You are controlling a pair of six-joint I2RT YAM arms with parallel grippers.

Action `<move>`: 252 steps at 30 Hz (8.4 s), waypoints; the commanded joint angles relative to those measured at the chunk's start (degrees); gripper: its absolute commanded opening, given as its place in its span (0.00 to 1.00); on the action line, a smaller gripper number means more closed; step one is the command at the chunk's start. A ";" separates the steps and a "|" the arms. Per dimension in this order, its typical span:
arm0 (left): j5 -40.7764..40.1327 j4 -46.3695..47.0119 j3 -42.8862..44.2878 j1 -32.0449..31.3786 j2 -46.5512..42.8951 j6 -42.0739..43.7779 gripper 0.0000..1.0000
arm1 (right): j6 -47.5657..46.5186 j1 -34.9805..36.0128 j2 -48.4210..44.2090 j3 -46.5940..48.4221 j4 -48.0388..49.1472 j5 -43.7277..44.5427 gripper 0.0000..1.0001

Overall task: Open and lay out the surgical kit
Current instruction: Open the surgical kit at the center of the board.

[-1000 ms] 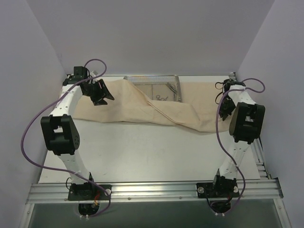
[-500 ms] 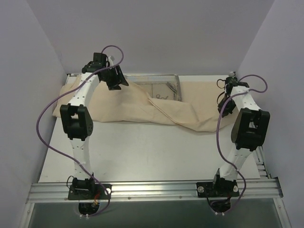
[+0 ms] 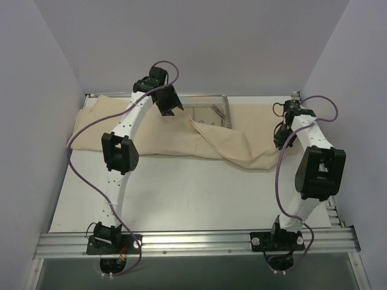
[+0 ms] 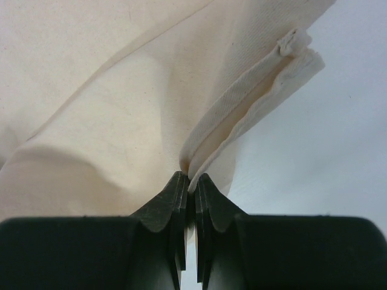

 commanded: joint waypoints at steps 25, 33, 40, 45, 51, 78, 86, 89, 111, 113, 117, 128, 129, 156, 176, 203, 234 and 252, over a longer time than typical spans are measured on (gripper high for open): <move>6.61 6.53 3.46 -4.66 7.34 -14.47 0.62 | -1.57 -5.56 -17.41 -17.86 1.60 -0.89 0.00; 5.99 8.65 2.22 -4.49 6.63 -16.23 0.60 | -1.31 -6.18 -17.50 -18.21 1.77 -2.03 0.00; 6.53 6.62 3.20 -4.05 9.28 -16.41 0.48 | -1.22 -7.23 -17.85 -16.72 0.89 -2.21 0.00; 8.98 7.68 5.21 -3.08 10.77 -16.15 0.33 | -1.31 -8.72 -17.68 -15.58 0.54 -2.12 0.00; 10.57 6.62 3.90 -2.90 9.63 -13.25 0.09 | -1.31 -8.99 -16.54 -12.77 0.37 -2.91 0.00; -3.42 12.14 -56.45 -13.88 -41.41 11.20 0.02 | -2.89 -11.27 -7.31 -8.11 0.72 -3.00 0.00; 3.71 16.28 -75.01 -14.94 -52.59 4.34 0.04 | -4.56 -13.38 -5.02 -7.84 1.94 -0.10 0.00; 6.59 17.25 -79.76 -15.12 -55.58 2.76 0.11 | -4.65 -13.39 -5.46 -9.15 2.65 -0.27 0.00; 4.86 12.59 -69.67 21.24 -51.82 10.40 0.58 | -4.03 -1.79 -8.89 -7.14 3.00 -7.91 0.01; 4.33 14.08 -68.18 25.21 -48.93 10.75 0.57 | -3.77 -1.26 -8.71 -6.97 3.00 -8.70 0.01; 2.04 14.01 -60.47 29.00 -41.54 13.47 0.56 | -3.07 0.15 -8.89 -7.58 3.35 -9.76 0.02; 0.47 12.33 -46.03 32.96 -22.64 13.21 0.57 | -3.94 -0.02 -6.78 -6.00 3.27 -9.94 0.04; -0.06 12.68 -45.94 32.96 -22.37 12.25 0.58 | -3.94 0.06 -6.52 -5.56 3.09 -9.94 0.04; -3.23 12.41 -37.85 33.66 -7.07 8.64 0.54 | -3.86 -1.34 -4.14 -2.74 2.65 -9.50 0.04; -1.47 12.77 -31.87 33.84 -3.82 10.22 0.10 | -4.12 -1.17 -4.93 -2.31 1.86 -9.32 0.03; 1.34 13.74 -30.38 31.46 -0.13 8.99 0.50 | -3.07 -0.38 -4.58 -1.16 1.86 -9.76 0.03; -1.74 15.50 -45.31 32.26 -25.51 8.55 0.02 | -3.33 -4.41 -12.57 -5.55 -7.01 -1.42 0.00; -3.50 11.81 -59.01 32.17 -35.81 19.01 0.49 | -2.80 -15.32 -18.56 -16.00 -19.32 5.89 0.23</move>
